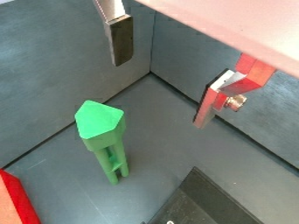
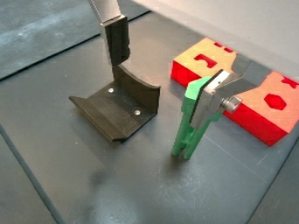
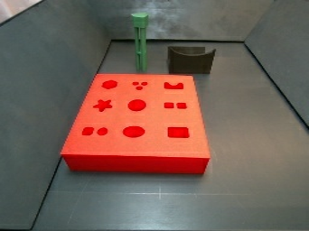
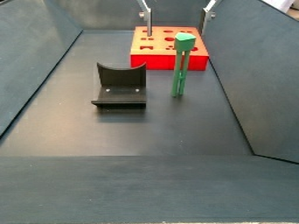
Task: Pick up the 3 prong object. Move up. Move to above the board. Insert the 3 prong object.
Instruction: Pick up the 3 prong object.
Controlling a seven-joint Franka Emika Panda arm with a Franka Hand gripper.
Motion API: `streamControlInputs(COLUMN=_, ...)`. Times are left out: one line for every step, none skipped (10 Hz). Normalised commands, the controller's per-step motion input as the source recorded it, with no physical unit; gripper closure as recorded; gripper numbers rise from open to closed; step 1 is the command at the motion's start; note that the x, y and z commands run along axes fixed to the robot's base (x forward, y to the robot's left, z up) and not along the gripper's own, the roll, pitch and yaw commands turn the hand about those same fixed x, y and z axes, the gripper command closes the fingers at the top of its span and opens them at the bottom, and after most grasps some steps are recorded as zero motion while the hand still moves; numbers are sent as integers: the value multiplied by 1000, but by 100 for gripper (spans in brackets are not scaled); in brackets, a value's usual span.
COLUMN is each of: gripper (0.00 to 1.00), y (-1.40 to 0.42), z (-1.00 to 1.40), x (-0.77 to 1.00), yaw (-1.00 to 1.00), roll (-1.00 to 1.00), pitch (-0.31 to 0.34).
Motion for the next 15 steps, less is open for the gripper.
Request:
streamControlInputs(gripper=0, y=-97, z=69, x=-266, yaw=160, roll=0, pitch=-20)
streamControlInputs(gripper=0, y=-169, z=0, x=-517, yaw=654, roll=253, pitch=-17)
streamControlInputs(gripper=0, y=-231, z=0, x=-403, yaw=797, roll=161, pitch=-76)
streamControlInputs(gripper=0, y=-357, z=-229, x=-363, yaw=783, roll=56, pitch=-36)
streamControlInputs(gripper=0, y=-351, z=-783, x=-271, yaw=237, roll=-54, pitch=-61)
streamControlInputs(gripper=0, y=-160, z=-734, x=0, yaw=69, roll=-151, pitch=-76)
streamControlInputs(gripper=0, y=0, z=-771, x=0, yaw=123, roll=-149, pitch=-79)
streamControlInputs(gripper=0, y=54, z=-600, x=0, yaw=231, roll=-159, pitch=-86)
streamControlInputs(gripper=0, y=0, z=-309, x=0, yaw=280, roll=-96, pitch=-41)
streamControlInputs(gripper=0, y=-100, z=-49, x=0, yaw=437, roll=0, pitch=-1)
streamControlInputs(gripper=0, y=-103, z=-71, x=-106, yaw=554, roll=-43, pitch=-16)
streamControlInputs(gripper=0, y=-6, z=-100, x=-89, yaw=623, roll=-96, pitch=-21)
streamControlInputs(gripper=0, y=-60, z=-100, x=-63, yaw=609, roll=-64, pitch=-14)
streamControlInputs(gripper=0, y=-111, z=-157, x=-20, yaw=591, roll=-53, pitch=-16)
streamControlInputs(gripper=0, y=-160, z=-174, x=-46, yaw=486, roll=-44, pitch=-24)
